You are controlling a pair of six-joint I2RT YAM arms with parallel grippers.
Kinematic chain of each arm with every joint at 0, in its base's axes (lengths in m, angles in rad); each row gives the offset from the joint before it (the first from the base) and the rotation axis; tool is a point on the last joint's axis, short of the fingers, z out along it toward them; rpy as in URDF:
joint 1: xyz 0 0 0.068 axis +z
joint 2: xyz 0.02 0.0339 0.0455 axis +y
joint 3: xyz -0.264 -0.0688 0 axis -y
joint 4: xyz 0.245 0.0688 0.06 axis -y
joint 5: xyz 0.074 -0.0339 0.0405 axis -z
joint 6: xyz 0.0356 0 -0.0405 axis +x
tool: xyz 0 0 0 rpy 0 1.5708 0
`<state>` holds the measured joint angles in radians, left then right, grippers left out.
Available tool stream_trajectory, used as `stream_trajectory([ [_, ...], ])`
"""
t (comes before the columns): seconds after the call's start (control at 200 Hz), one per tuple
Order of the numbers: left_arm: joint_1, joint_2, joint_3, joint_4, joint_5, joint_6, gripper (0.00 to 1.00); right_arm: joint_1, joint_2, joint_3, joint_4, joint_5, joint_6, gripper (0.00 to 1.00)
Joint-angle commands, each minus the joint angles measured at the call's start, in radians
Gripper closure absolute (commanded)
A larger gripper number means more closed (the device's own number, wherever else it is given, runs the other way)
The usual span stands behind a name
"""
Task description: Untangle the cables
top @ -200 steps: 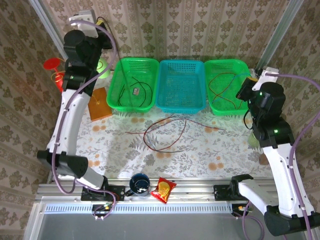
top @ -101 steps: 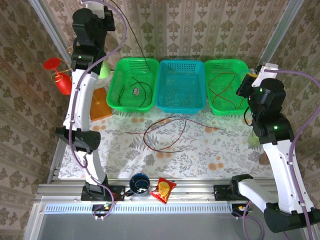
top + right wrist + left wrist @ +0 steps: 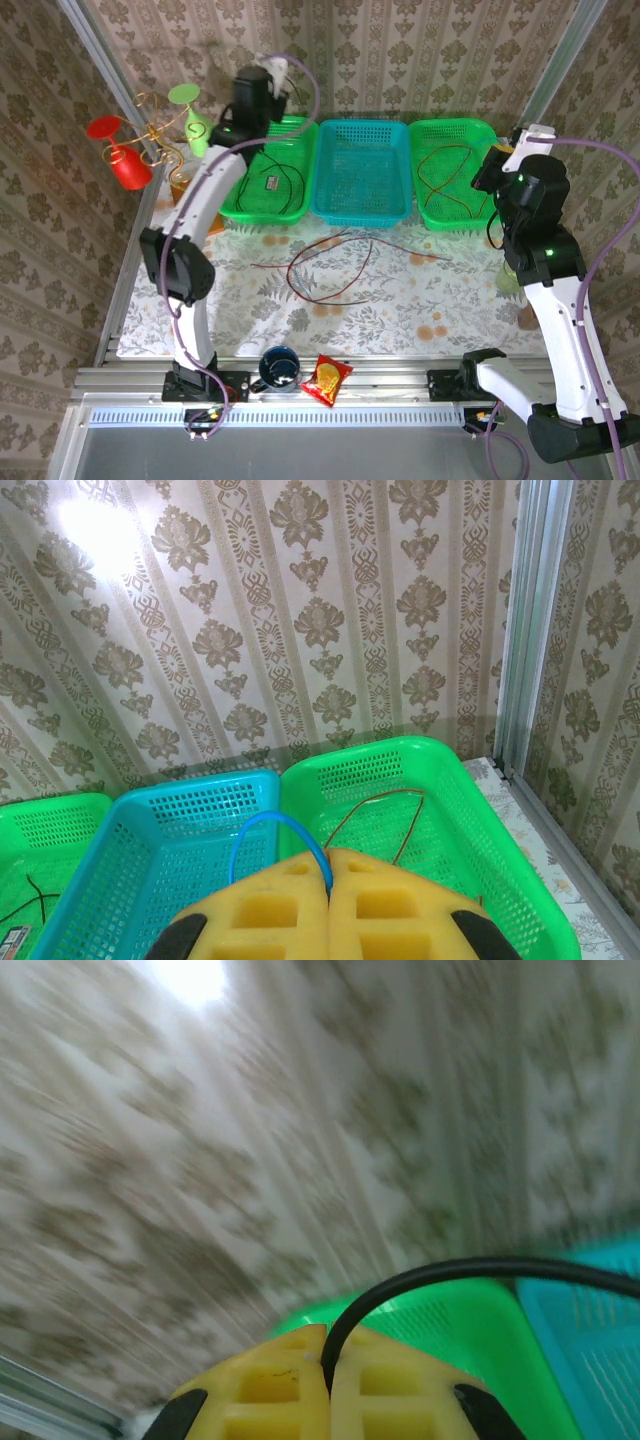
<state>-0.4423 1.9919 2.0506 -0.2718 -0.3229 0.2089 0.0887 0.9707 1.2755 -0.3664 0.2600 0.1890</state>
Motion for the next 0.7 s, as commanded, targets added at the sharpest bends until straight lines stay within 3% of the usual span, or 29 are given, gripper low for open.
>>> stream_trajectory([
  [0.0, 0.008, 0.031, -0.017, -0.094, 0.001, -0.095, 1.00, -0.003, -0.024, 0.016, 0.002, -0.005, -0.012, 1.00],
  [0.23, 0.090, 0.089, -0.008, -0.241, 0.212, -0.470, 1.00, -0.004, -0.036, 0.018, -0.011, -0.004, -0.037, 1.00],
  [0.415, 0.183, 0.032, -0.192, -0.110, 0.297, -0.738, 1.00, -0.003, -0.038, 0.012, -0.014, -0.017, -0.027, 1.00],
  [0.51, 0.174, 0.013, -0.251, -0.106, 0.231, -0.691, 1.00, -0.003, -0.038, 0.008, -0.009, -0.018, -0.021, 1.00],
  [0.69, 0.095, 0.038, -0.286, -0.158, -0.067, -0.411, 1.00, -0.003, -0.033, 0.012, -0.003, -0.026, -0.010, 1.00],
])
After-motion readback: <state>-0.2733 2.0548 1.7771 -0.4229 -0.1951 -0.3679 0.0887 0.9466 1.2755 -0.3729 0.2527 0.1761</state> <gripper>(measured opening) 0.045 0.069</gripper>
